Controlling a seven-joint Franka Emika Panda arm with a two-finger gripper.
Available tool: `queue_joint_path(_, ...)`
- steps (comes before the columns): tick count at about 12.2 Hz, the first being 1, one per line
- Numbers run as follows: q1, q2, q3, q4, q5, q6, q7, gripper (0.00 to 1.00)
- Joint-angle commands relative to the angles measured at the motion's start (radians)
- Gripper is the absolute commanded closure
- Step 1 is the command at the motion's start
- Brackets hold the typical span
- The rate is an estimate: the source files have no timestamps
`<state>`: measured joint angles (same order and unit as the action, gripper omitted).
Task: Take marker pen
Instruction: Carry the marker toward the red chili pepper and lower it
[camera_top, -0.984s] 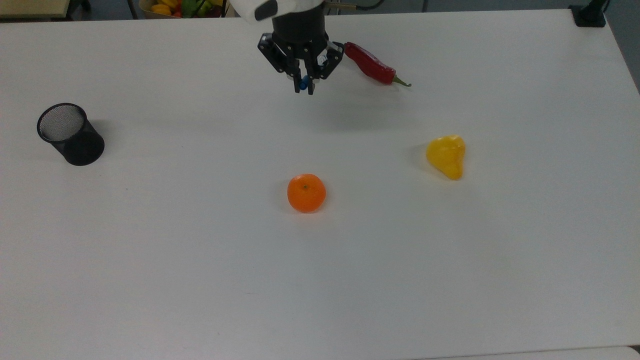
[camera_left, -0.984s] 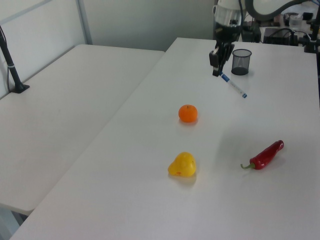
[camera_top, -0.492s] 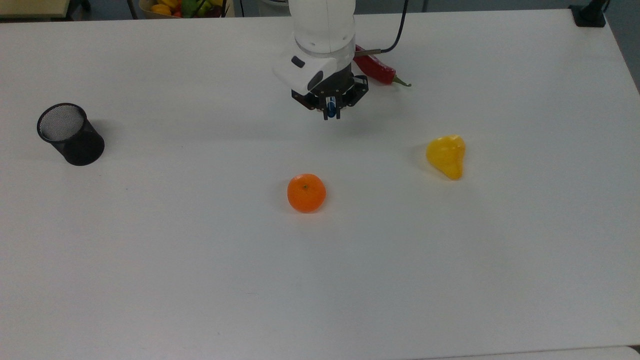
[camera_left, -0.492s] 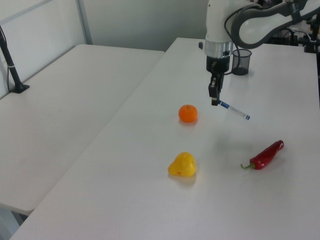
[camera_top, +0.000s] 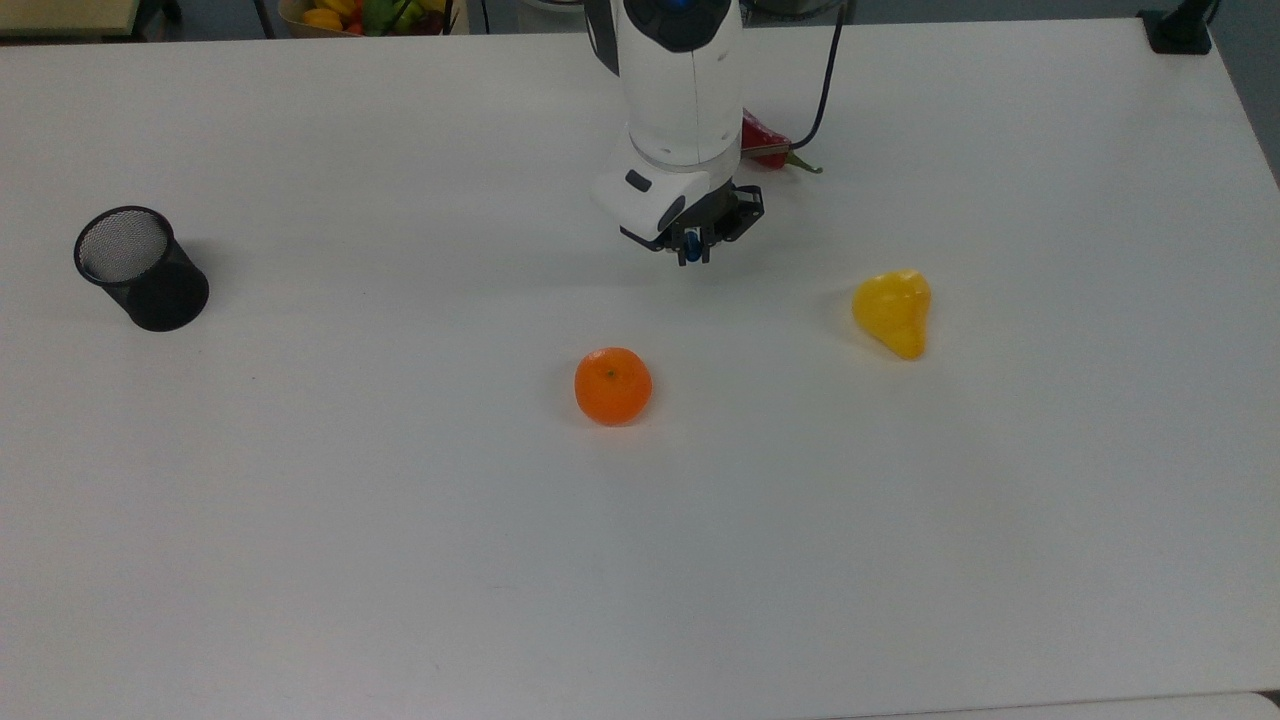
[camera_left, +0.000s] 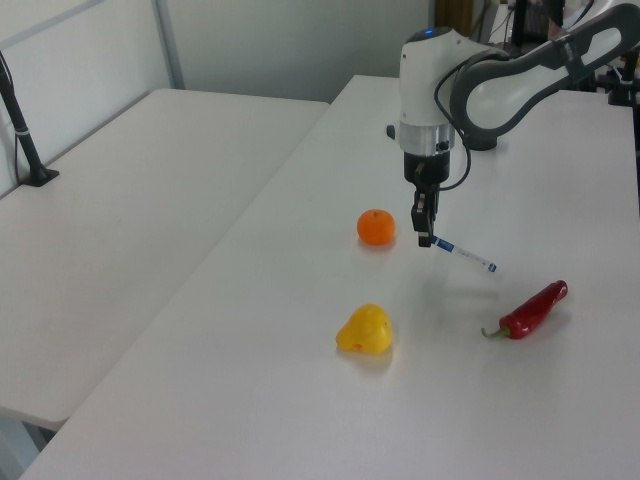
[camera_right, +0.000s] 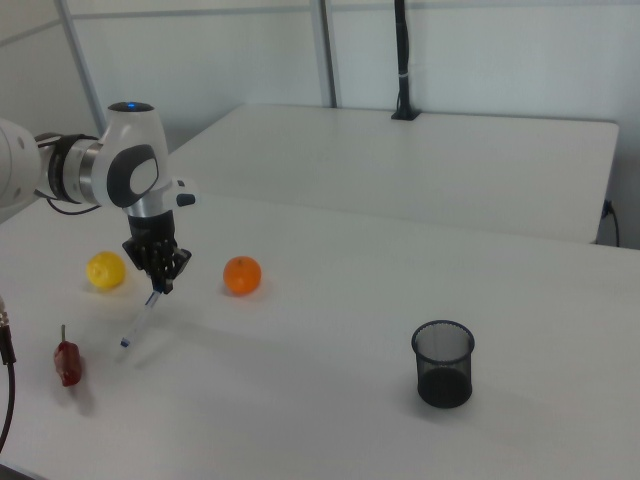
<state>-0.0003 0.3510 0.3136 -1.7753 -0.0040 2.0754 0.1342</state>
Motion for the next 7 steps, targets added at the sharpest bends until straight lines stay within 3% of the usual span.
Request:
queue_joint_path(1, 0.028, -0.012, -0.007, -0.076, -0.013, 0.032, -0.019, 0.91)
queue_joint_path(5, 0.031, 0.002, -0.007, -0.079, -0.019, 0.034, -0.021, 0.89)
queue_joint_path(7, 0.031, 0.003, -0.007, -0.079, -0.025, 0.046, -0.015, 0.63)
